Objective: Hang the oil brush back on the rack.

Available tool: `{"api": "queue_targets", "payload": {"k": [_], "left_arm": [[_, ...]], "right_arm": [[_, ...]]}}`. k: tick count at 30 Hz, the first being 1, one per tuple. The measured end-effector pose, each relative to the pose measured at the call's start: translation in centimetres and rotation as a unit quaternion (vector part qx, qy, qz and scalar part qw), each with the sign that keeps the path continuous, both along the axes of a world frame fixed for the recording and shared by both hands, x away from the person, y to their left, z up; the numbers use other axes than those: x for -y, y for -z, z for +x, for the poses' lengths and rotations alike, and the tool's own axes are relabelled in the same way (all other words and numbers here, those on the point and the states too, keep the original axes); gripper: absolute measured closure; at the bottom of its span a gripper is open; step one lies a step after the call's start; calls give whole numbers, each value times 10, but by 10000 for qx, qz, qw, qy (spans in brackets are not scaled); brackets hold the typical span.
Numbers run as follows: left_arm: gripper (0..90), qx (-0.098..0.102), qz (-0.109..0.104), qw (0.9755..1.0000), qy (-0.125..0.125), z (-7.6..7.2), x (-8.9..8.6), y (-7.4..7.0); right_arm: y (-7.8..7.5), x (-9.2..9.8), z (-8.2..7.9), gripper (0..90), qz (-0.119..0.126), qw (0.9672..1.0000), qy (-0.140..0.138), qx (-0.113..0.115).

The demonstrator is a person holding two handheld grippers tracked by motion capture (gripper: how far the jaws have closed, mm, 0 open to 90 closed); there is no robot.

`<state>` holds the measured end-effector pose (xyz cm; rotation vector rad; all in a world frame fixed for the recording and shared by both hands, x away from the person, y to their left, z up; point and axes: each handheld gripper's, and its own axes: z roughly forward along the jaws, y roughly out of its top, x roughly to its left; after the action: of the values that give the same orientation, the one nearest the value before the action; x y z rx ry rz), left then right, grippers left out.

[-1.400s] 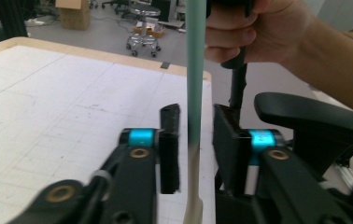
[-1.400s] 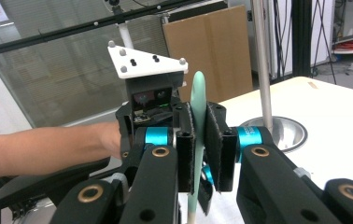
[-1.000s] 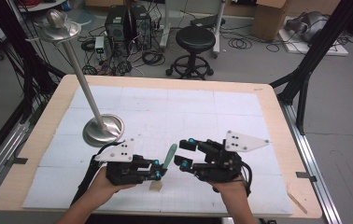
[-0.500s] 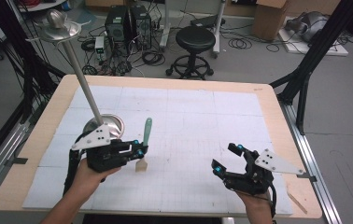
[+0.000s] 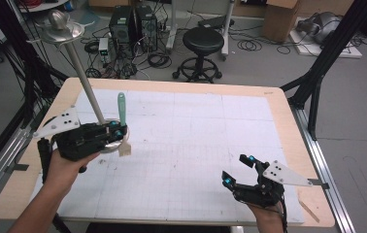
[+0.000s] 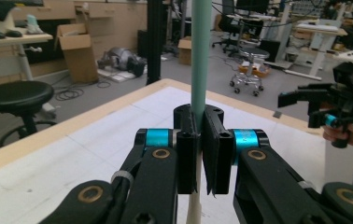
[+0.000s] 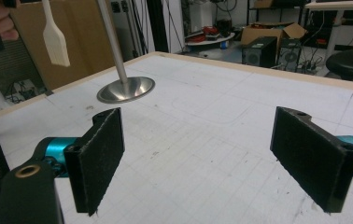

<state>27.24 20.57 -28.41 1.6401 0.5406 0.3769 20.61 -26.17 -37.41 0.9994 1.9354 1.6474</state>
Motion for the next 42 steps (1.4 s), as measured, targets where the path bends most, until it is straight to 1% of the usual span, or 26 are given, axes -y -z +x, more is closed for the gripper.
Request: {"api": "queue_targets", "payload": {"k": [3,5,6,10,16,19,21,24,26,29,31,33,36,37,39,40,42], "left_arm": [[842,35,33,9998,-167,5,-5,-7],[842,26,21,9995,-321,9,-7,-12],[842,24,40,9992,-394,12,-7,-14],[842,64,82,9978,-655,20,-6,-23],[843,128,48,9960,-882,28,-6,-35],[842,122,40,9950,-994,33,-8,-39],[842,130,31,9945,-1038,36,-10,-43],[842,172,-41,9941,-1073,36,-13,-49],[843,212,-73,9943,-1044,35,-17,-51],[843,166,-155,9946,-1009,36,-25,-52],[843,143,-175,9941,-1059,37,-29,-53],[843,115,-182,9931,-1155,38,-32,-54],[842,98,-212,9918,-1253,40,-32,-56],[843,95,-220,9918,-1256,40,-32,-56],[843,85,-230,9925,-1200,41,-32,-56],[843,115,-213,9930,-1154,40,-33,-56],[843,175,-263,9946,-991,38,-35,-56]], "right_arm": [[0,0,1,164,1,10000,-9,14],[0,0,0,164,-11,10000,-6,3],[0,-1,0,163,-2,10000,-12,-28],[1,0,1,163,-10,10000,-22,6],[1,2,0,164,-1,10000,-31,-13],[1,2,0,163,-6,10000,-30,-14],[1,1,0,164,-3,10000,-41,-8],[1,0,0,164,-8,10000,-51,-4],[1,0,0,163,-11,10000,-63,-11],[1,0,0,164,-22,10000,-70,-11],[1,-1,1,164,-21,10000,-67,-10],[1,-1,1,164,-19,10000,-75,-29],[1,-3,2,164,-29,9999,-96,-22],[1,-4,2,164,-24,9999,-111,-30],[1,-4,3,164,-31,9999,-111,-26],[2,-4,3,164,-32,9999,-112,-19],[2,-4,2,164,-29,9999,-107,-29]]}}
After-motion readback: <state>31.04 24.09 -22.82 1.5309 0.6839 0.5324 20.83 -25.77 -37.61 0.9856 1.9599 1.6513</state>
